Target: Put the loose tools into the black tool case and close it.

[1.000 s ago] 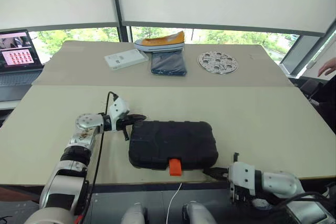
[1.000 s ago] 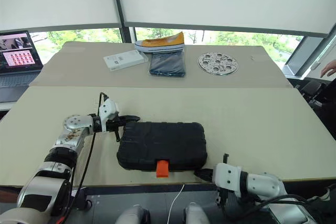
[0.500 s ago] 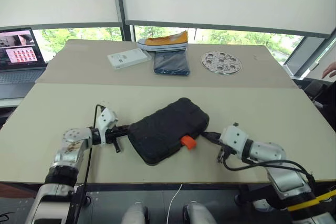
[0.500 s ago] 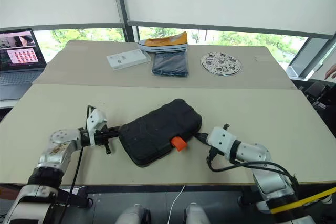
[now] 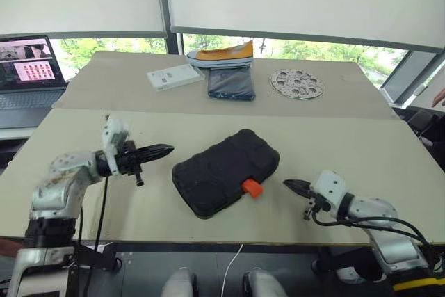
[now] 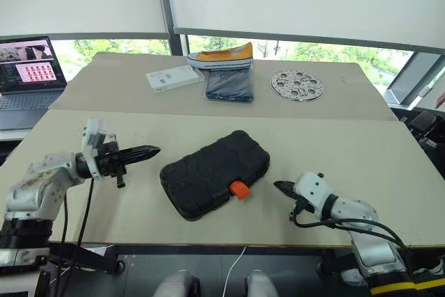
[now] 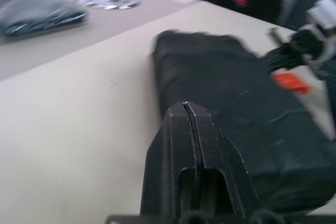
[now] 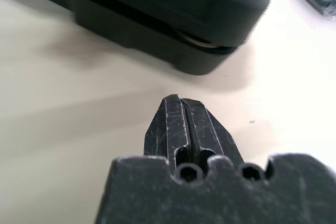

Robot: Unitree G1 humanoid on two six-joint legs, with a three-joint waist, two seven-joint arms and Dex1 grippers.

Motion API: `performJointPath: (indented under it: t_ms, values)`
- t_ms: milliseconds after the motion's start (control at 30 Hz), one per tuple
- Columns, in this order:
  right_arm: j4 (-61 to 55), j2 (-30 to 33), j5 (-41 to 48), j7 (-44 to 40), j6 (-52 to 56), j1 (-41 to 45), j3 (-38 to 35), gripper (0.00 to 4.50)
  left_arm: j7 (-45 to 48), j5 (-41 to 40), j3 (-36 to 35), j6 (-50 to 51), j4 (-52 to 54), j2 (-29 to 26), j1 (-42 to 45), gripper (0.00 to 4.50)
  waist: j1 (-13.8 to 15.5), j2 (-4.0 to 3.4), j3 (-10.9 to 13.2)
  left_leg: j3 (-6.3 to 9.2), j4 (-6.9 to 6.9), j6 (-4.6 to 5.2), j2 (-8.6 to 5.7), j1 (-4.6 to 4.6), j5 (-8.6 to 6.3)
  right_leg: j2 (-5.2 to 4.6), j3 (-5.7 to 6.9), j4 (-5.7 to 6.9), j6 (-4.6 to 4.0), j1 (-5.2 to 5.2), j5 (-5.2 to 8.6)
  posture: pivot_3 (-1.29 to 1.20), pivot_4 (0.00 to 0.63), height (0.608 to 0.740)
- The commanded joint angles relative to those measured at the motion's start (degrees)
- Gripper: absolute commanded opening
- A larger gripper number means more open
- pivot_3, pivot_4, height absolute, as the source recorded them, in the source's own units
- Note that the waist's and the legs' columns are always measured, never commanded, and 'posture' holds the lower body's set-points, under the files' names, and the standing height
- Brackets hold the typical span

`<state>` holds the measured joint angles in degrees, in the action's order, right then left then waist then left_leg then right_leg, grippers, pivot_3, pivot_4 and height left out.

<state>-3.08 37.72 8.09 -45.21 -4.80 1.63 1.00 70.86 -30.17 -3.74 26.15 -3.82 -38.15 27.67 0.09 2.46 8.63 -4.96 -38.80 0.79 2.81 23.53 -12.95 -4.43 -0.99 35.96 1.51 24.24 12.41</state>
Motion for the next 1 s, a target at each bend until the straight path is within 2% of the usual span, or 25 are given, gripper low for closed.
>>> performJointPath:
  t_ms: [33,133,200,300,367,467,1000]
  values:
    - [-5.62,-0.55,4.3,-1.05,0.59,-1.72,-2.2,0.0,-2.89,3.89,7.96,-0.18,0.98,6.07,3.9,0.01,0.07,0.01,0.0,0.02,-0.02,0.0,0.0,0.0,0.0,0.02,0.01,0.01,0.01,-0.02,0.0,0.0,0.15,0.74]
    - [-10.03,-1.27,7.12,-0.8,2.22,-2.5,-3.22,0.0,-6.13,9.73,13.93,-1.59,-2.28,10.16,5.51,0.01,-0.05,0.0,0.0,0.05,-0.03,0.0,-0.01,0.02,0.0,0.06,0.0,0.01,0.02,-0.02,-0.01,0.0,0.15,0.74]
    - [-12.46,-1.53,7.41,-0.47,3.14,-2.82,-2.9,0.0,-7.26,15.1,18.47,-2.72,-6.53,10.49,5.24,0.01,-0.31,0.01,0.0,0.06,-0.02,0.01,0.0,0.01,0.0,0.1,-0.06,0.03,0.02,0.01,-0.01,0.0,0.15,0.74]
    - [-14.55,-2.38,7.16,-0.03,4.34,-2.72,-1.26,0.0,-8.11,18.86,21.61,-4.11,-9.99,11.04,4.7,0.01,-0.34,-0.3,-0.21,0.1,0.03,0.01,0.0,-0.24,0.0,0.12,-0.05,0.02,0.04,-0.19,0.04,0.0,0.15,0.74]
    - [-15.71,-3.4,6.1,0.31,5.59,-1.96,0.97,0.0,-8.21,18.8,22.01,-4.08,-10.03,12.32,4.33,0.01,-0.32,-0.51,-0.49,0.1,0.03,0.01,0.01,-0.33,0.0,0.1,-0.05,0.05,0.31,-0.24,0.28,0.0,0.15,0.74]
    - [-15.63,-4.14,4.76,0.22,6.32,-1.38,3.05,0.0,-7.78,18.78,22.09,-3.35,-9.19,12.73,3.85,0.01,-0.26,-0.73,-0.73,0.1,0.0,0.01,0.01,-0.38,0.0,0.06,-0.06,0.07,-0.02,-0.28,0.49,0.0,0.15,0.74]
    - [-8.5,-6.83,-0.49,-1.17,6.27,1.59,10.58,0.0,-7.79,19.54,21.14,-3.2,-8.65,11.46,2.99,0.01,-0.31,-0.79,-1.01,0.1,0.06,0.02,0.01,-0.38,-0.01,0.09,-0.07,0.09,-0.05,-0.24,0.56,0.0,0.15,0.74]
